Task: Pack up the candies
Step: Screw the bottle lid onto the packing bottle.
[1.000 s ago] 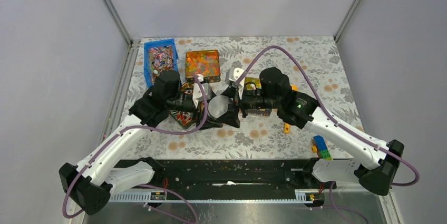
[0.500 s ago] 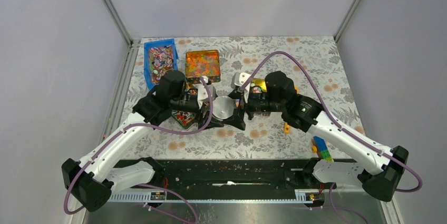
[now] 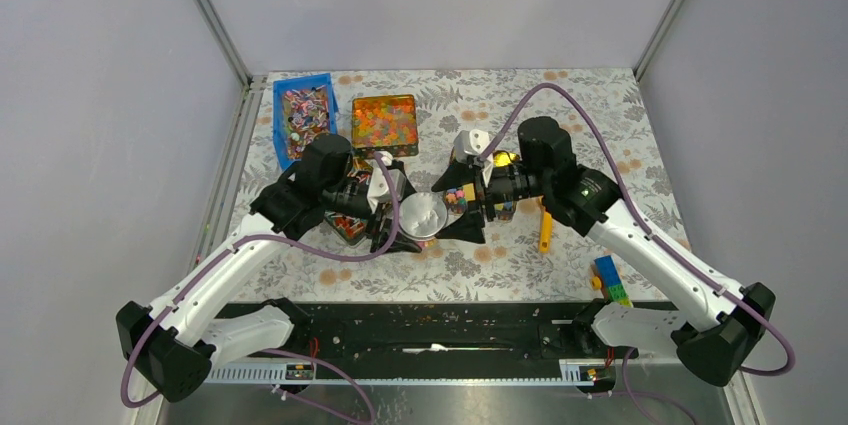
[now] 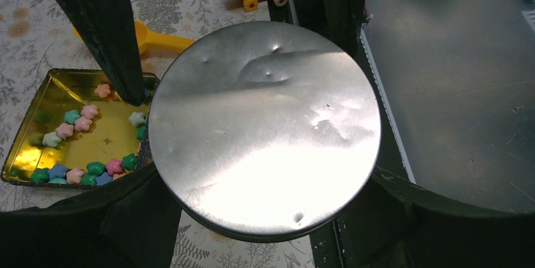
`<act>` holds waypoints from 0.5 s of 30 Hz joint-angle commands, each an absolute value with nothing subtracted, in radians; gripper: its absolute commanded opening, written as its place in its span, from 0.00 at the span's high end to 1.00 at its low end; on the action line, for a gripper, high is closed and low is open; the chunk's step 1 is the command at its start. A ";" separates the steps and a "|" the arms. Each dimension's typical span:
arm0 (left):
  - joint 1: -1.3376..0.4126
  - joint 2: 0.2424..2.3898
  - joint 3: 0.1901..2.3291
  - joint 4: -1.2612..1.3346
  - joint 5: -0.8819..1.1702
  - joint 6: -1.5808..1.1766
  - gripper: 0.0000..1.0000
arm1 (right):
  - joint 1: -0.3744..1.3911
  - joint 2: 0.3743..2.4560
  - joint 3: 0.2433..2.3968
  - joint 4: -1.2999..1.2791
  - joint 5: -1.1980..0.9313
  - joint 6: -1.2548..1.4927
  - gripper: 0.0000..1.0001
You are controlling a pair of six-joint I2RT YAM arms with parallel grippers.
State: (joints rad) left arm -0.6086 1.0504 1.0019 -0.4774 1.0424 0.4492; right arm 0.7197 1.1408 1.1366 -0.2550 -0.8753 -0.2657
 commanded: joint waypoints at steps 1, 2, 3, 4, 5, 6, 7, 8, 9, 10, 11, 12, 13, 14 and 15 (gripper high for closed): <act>-0.614 1.042 1.049 -0.437 1.141 0.480 0.65 | 0.714 1.163 1.209 -0.197 -0.995 -0.273 0.01; -0.614 1.044 1.050 -0.438 1.143 0.480 0.65 | 0.715 1.169 1.215 -0.197 -0.995 -0.275 0.01; -0.615 1.046 1.051 -0.437 1.147 0.480 0.65 | 0.714 1.176 1.222 -0.198 -0.999 -0.277 0.01; -0.615 1.047 1.051 -0.437 1.152 0.480 0.65 | 0.714 1.184 1.227 -0.199 -1.004 -0.278 0.01; -0.615 1.049 1.052 -0.437 1.155 0.480 0.65 | 0.714 1.192 1.232 -0.198 -1.009 -0.278 0.01; -0.616 1.050 1.053 -0.437 1.156 0.480 0.65 | 0.713 1.199 1.236 -0.199 -1.016 -0.278 0.01; -0.617 1.052 1.055 -0.437 1.158 0.479 0.65 | 0.714 1.206 1.240 -0.199 -1.022 -0.277 0.01; -0.618 1.053 1.056 -0.437 1.160 0.479 0.65 | 0.714 1.215 1.243 -0.199 -1.029 -0.275 0.01; -0.618 1.054 1.058 -0.437 1.160 0.478 0.65 | 0.714 1.220 1.245 -0.199 -1.035 -0.273 0.01; -0.618 1.056 1.060 -0.437 1.160 0.479 0.65 | 0.713 1.225 1.247 -0.199 -1.040 -0.274 0.01; -0.618 1.058 1.062 -0.437 1.160 0.479 0.65 | 0.714 1.229 1.247 -0.198 -1.047 -0.273 0.01; -0.618 1.059 1.065 -0.437 1.160 0.478 0.65 | 0.715 1.233 1.246 -0.199 -1.055 -0.273 0.01; -0.618 1.061 1.067 -0.437 1.161 0.478 0.65 | 0.714 1.237 1.245 -0.198 -1.061 -0.273 0.01; -0.619 1.063 1.070 -0.437 1.162 0.477 0.65 | 0.714 1.239 1.244 -0.199 -1.066 -0.273 0.01; -0.618 1.064 1.073 -0.437 1.164 0.477 0.65 | 0.714 1.243 1.243 -0.199 -1.071 -0.273 0.01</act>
State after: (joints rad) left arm -0.6117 1.0653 1.0031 -0.4797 1.0897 0.4557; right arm 0.7193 1.2304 1.2072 -0.2340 -1.0210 -0.2653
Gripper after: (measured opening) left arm 0.791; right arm 0.990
